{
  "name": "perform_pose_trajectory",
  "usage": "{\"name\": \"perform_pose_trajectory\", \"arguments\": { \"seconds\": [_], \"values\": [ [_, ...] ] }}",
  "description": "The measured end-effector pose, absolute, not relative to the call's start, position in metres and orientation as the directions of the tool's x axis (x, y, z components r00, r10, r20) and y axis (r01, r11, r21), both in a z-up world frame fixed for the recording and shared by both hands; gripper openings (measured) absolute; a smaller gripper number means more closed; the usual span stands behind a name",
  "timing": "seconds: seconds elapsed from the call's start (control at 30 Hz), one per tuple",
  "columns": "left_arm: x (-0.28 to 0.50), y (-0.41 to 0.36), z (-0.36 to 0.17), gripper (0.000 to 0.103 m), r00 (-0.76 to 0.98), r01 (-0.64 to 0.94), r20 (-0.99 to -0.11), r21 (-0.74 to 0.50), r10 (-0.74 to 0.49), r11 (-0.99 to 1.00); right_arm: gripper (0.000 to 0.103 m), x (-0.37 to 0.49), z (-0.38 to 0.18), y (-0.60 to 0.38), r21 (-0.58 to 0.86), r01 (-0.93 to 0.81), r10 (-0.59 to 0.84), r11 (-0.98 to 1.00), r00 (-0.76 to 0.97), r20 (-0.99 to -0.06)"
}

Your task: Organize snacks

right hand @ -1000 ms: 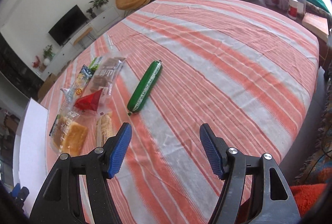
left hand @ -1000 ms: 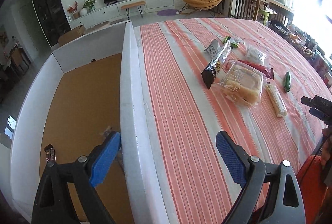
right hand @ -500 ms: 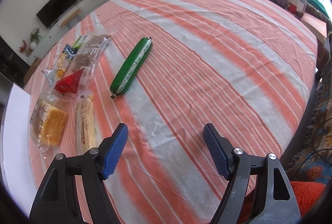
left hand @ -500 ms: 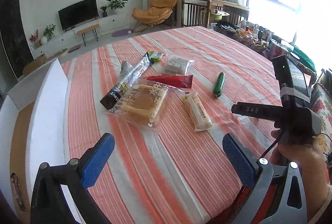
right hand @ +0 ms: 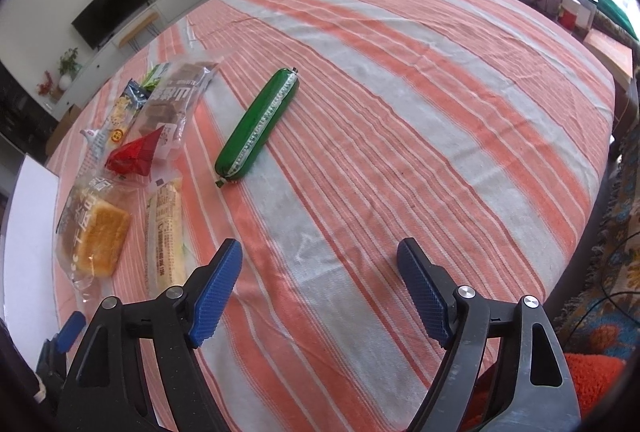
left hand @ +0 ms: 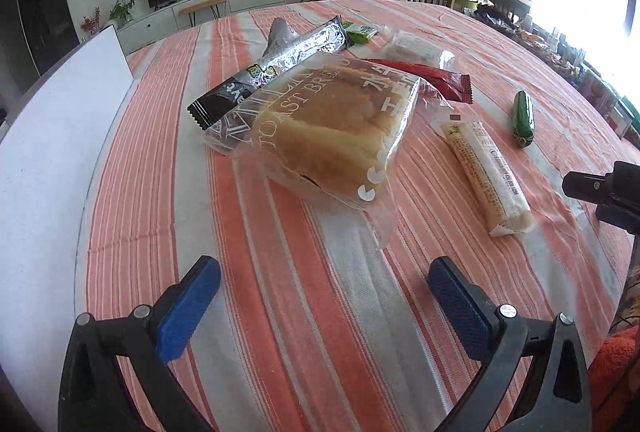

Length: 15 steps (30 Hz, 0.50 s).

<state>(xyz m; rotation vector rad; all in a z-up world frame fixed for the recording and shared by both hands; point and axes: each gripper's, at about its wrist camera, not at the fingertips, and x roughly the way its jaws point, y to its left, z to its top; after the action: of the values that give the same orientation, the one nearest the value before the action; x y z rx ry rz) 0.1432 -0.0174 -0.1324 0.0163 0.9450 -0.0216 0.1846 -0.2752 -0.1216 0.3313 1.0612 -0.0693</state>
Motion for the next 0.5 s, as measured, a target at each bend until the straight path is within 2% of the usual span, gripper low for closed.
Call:
{"name": "perform_pose_trajectory", "arguments": {
  "seconds": [0.5],
  "values": [
    [0.1427, -0.0160, -0.1339, 0.103, 0.591, 0.025, -0.807, 0.002, -0.013, 1.000, 0.086, 0.1846, -0.1217, -0.2730, 0.215, 0.199, 0.095, 0.956, 0.483, -0.871]
  ]
}}
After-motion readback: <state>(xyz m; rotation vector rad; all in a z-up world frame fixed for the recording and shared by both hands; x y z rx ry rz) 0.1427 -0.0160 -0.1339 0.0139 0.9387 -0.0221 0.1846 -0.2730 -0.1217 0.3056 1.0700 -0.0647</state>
